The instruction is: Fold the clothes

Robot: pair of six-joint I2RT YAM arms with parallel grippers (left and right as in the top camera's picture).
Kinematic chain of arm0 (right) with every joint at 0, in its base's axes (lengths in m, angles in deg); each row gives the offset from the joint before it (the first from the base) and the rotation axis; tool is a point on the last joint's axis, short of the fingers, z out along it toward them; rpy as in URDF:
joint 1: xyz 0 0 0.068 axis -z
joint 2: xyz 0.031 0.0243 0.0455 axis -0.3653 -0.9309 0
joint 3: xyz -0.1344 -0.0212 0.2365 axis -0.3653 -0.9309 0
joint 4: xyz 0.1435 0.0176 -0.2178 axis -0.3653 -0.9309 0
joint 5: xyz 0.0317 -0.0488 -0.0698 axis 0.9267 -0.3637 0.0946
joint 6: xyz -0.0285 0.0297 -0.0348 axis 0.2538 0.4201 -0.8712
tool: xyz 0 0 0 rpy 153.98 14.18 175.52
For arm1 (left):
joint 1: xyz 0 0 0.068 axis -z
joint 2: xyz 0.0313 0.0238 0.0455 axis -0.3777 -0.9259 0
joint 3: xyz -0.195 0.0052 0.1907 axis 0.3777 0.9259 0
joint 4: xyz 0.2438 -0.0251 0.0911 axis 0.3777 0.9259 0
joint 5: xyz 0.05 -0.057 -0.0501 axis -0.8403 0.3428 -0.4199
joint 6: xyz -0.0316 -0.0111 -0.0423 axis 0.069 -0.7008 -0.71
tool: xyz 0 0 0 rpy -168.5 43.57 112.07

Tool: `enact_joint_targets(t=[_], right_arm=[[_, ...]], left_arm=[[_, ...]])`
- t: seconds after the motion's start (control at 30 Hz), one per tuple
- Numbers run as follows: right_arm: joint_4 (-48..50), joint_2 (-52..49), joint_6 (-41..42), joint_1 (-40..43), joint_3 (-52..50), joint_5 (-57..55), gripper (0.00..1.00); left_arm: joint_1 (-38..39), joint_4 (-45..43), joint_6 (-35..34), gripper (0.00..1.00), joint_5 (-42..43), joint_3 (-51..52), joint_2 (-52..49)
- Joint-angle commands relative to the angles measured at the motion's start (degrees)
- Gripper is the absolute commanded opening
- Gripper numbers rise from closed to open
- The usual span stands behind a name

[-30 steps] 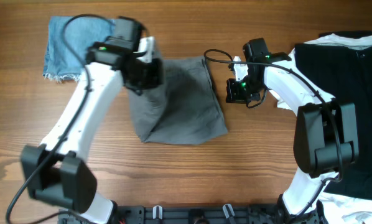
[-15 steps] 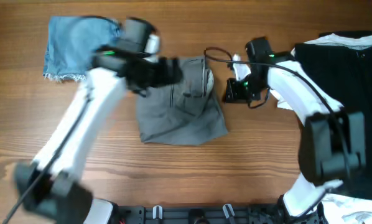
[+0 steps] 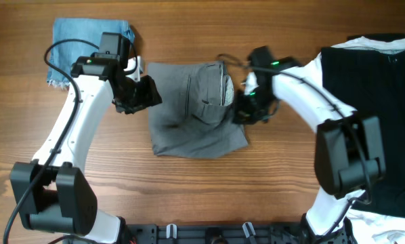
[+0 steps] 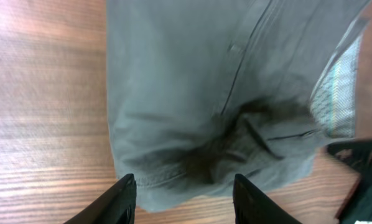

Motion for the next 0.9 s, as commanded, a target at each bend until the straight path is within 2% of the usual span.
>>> enact_joint_targets(t=[0.0,0.03,0.07,0.13,0.17,0.27,0.33,0.43,0.53,0.6,0.63,0.67,0.7,0.77,0.83,0.87], right_arm=[[2.86,1.46,-16.46,2.45,0.24,9.57,0.12],[4.63,2.38,-20.26,2.40,0.46,14.80,0.12],[8.46,3.89,-20.33,2.08,0.50,18.78,0.09],[14.12,4.44,-16.41,1.22,0.48,19.80,0.07],[20.61,4.13,-12.44,0.09,0.42,17.92,0.06],[31.34,3.13,-6.43,-3.54,0.07,13.60,0.05],[34.71,0.33,1.31,-8.15,0.07,8.55,0.05],[34.49,-4.46,9.40,-13.05,0.07,3.37,0.05],[16.96,-4.31,14.97,-10.54,0.35,-4.87,0.04],[2.14,-3.89,11.58,-4.83,0.33,-9.27,0.04],[-1.95,-3.89,7.32,-1.73,0.33,-9.62,0.04],[-2.71,-3.89,3.10,0.20,0.33,-9.01,0.04],[-2.54,-3.89,-0.59,1.11,0.33,-7.85,0.04],[-1.46,-3.63,-13.46,3.23,0.35,-0.79,0.07],[-1.57,-3.52,-14.82,3.93,0.33,-2.23,0.05],[-1.79,-3.52,-14.51,3.91,0.33,-3.58,0.04]], left_arm=[[2.40,-4.48,0.52,0.43,2.43,5.73,-0.72],[3.21,-6.75,0.28,0.29,2.69,7.63,-0.72],[4.74,-10.82,0.11,0.13,3.10,11.06,-0.76],[6.51,-14.99,0.13,0.04,2.99,15.15,-0.81],[7.19,-17.97,0.11,0.04,2.99,18.10,-0.81],[7.19,-19.30,0.13,0.04,4.00,20.00,-0.81],[7.19,-19.30,0.17,0.04,7.13,20.02,-0.81],[7.19,-19.30,0.17,0.04,7.34,20.00,-0.81],[7.19,-19.04,0.17,0.04,7.34,20.00,-0.81],[7.17,-18.67,0.17,0.04,7.30,20.00,-0.81],[7.17,-18.67,0.17,0.10,7.28,20.00,-0.81],[7.13,-18.69,0.17,0.18,7.26,20.00,-0.81],[7.13,-18.71,0.17,0.20,7.08,20.00,-0.81],[7.15,-19.23,0.15,0.26,7.10,20.00,-0.81],[7.19,-21.53,0.11,0.29,9.77,20.00,-0.81],[7.19,-24.20,0.13,0.29,15.54,20.00,-0.81]])
